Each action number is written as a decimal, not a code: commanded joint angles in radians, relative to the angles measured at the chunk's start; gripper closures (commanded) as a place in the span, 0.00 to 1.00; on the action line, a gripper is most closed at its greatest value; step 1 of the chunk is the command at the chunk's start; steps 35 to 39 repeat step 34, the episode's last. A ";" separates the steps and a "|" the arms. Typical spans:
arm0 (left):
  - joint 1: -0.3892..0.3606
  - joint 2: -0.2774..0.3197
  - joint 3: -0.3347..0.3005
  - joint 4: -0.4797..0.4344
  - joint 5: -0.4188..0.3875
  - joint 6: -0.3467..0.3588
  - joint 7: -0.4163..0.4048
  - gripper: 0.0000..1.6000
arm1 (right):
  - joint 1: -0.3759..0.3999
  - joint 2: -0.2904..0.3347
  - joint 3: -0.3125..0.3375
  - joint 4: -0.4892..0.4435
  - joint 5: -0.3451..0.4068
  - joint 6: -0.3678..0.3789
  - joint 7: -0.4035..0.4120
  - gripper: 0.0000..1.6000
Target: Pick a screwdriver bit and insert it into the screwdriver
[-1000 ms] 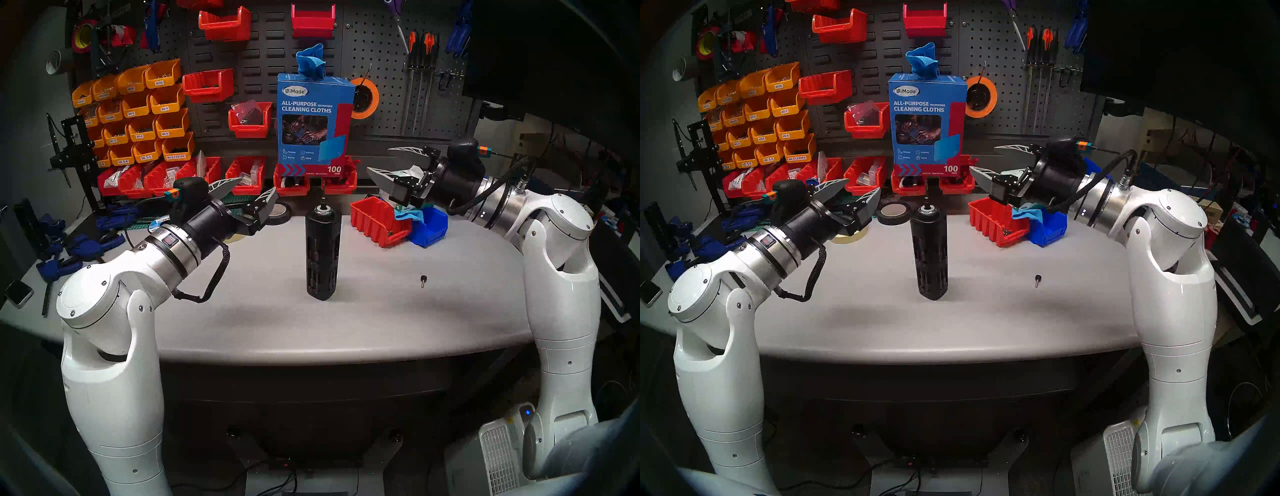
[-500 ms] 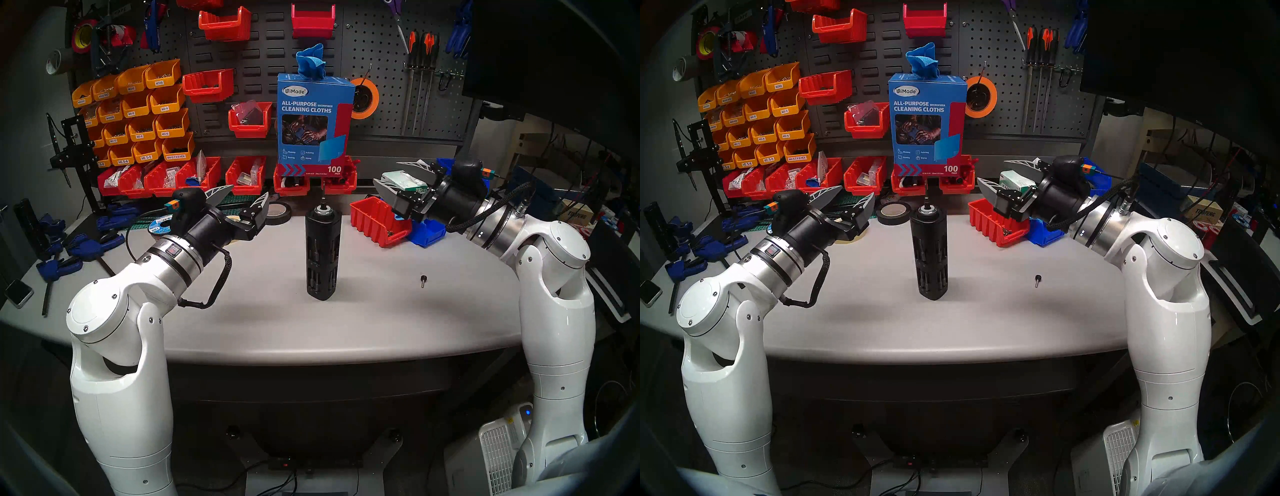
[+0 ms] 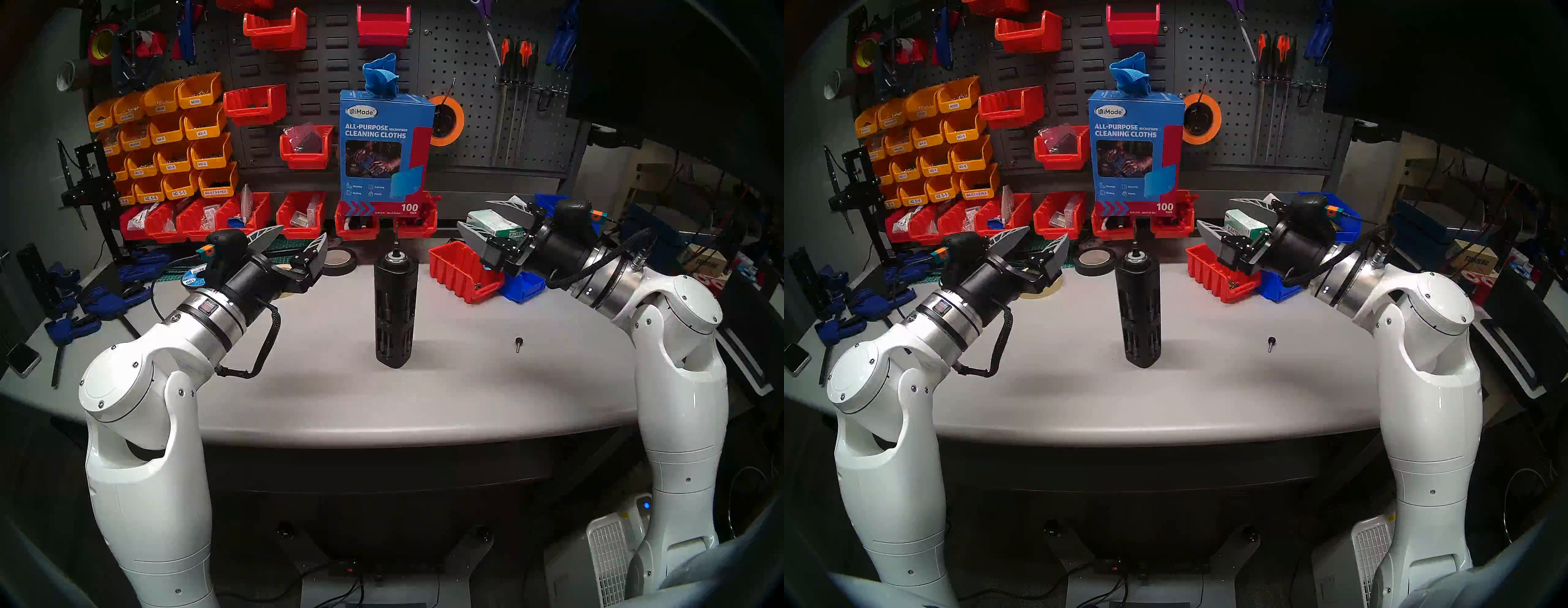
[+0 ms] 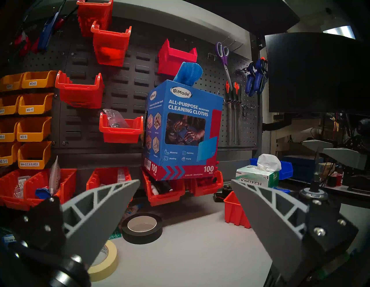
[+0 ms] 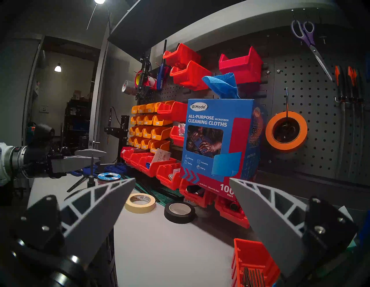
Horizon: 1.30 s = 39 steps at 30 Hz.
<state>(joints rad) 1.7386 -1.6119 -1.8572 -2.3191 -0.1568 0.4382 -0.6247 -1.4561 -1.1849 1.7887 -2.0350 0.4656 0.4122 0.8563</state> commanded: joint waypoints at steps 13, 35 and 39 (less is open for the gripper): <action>-0.022 -0.008 0.001 -0.027 -0.003 -0.011 -0.008 0.00 | 0.017 -0.003 0.010 -0.023 -0.001 -0.008 0.005 0.00; -0.023 -0.014 -0.002 -0.027 0.001 -0.010 -0.014 0.00 | 0.017 -0.006 0.012 -0.023 -0.004 -0.007 0.007 0.00; -0.023 -0.014 -0.002 -0.027 0.001 -0.010 -0.014 0.00 | 0.017 -0.006 0.012 -0.023 -0.004 -0.007 0.007 0.00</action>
